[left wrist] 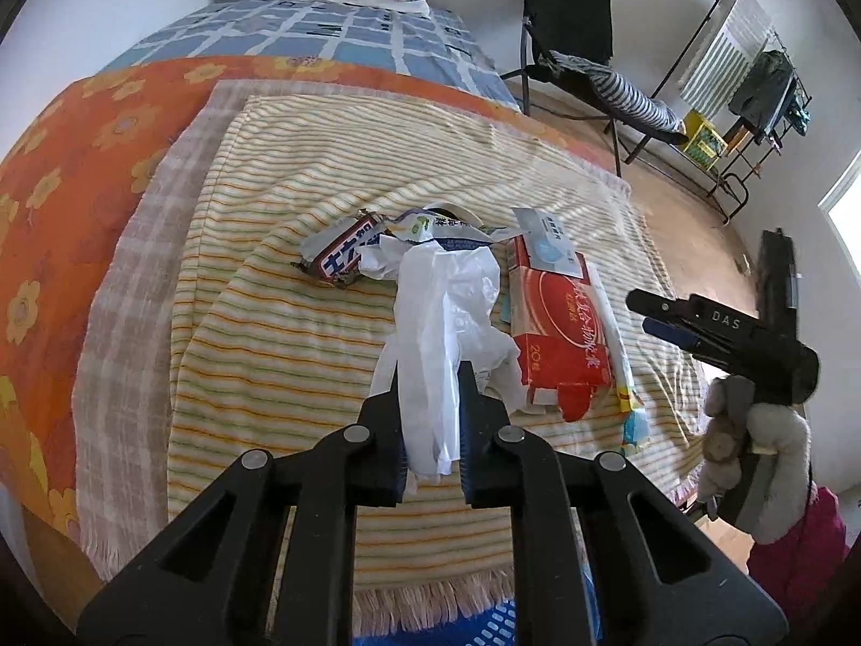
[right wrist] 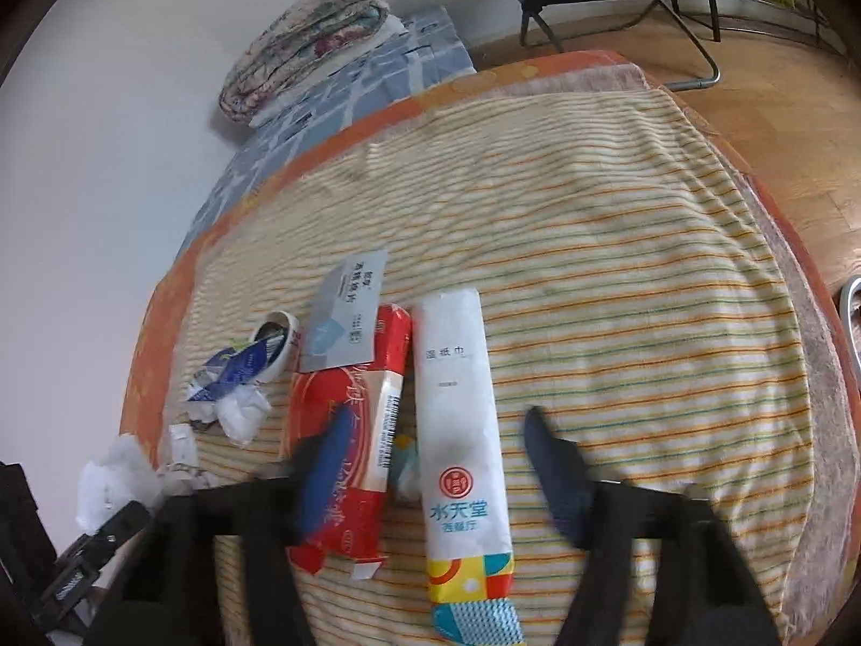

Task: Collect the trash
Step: 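Grasp the white tissue with the left tool while the right tool grasps the white wipe package, then carry both items to the blue basket and open both tools to drop them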

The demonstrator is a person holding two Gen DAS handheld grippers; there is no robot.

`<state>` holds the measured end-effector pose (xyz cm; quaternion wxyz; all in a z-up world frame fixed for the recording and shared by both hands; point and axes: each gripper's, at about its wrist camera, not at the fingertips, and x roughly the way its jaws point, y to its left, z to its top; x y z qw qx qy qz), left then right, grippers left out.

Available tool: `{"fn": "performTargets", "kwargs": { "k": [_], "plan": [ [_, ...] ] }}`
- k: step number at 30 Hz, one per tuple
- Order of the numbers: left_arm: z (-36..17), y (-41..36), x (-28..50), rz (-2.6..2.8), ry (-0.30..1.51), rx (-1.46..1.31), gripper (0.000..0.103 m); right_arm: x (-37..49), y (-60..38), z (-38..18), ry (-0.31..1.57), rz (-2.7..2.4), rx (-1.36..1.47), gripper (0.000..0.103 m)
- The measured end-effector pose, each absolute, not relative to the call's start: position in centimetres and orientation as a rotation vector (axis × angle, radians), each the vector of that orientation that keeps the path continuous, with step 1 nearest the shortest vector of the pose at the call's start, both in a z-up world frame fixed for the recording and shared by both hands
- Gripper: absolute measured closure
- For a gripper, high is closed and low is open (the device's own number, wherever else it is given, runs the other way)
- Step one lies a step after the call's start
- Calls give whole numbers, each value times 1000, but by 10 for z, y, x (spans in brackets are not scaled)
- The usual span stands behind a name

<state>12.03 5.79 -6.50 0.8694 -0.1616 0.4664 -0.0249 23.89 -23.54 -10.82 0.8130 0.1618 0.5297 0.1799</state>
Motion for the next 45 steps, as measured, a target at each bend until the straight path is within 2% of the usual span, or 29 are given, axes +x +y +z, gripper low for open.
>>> {"fn": "performTargets", "kwargs": {
  "k": [3, 8, 11, 14, 20, 34, 45],
  "plan": [
    [-64, 56, 116, -47, 973, -318, 90, 244, -231, -121, 1168, 368, 303, 49],
    [-67, 60, 114, -41, 982, -323, 90, 256, -225, -139, 1188, 356, 311, 54],
    [-66, 61, 114, -39, 983, -318, 91, 262, -214, -138, 1170, 347, 233, 70],
    [-66, 61, 114, -39, 979, -316, 91, 264, -217, -136, 1162, 348, 249, 78],
    [-58, 60, 104, -63, 961, -320, 91, 250, -227, -113, 1092, 348, 255, 83],
    [-31, 43, 40, -161, 910, -318, 91, 158, -235, -33, 928, 492, 271, 84],
    [-48, 17, -10, -231, 973, -267, 91, 82, -218, -28, 885, 564, 257, 84]
  ]
}}
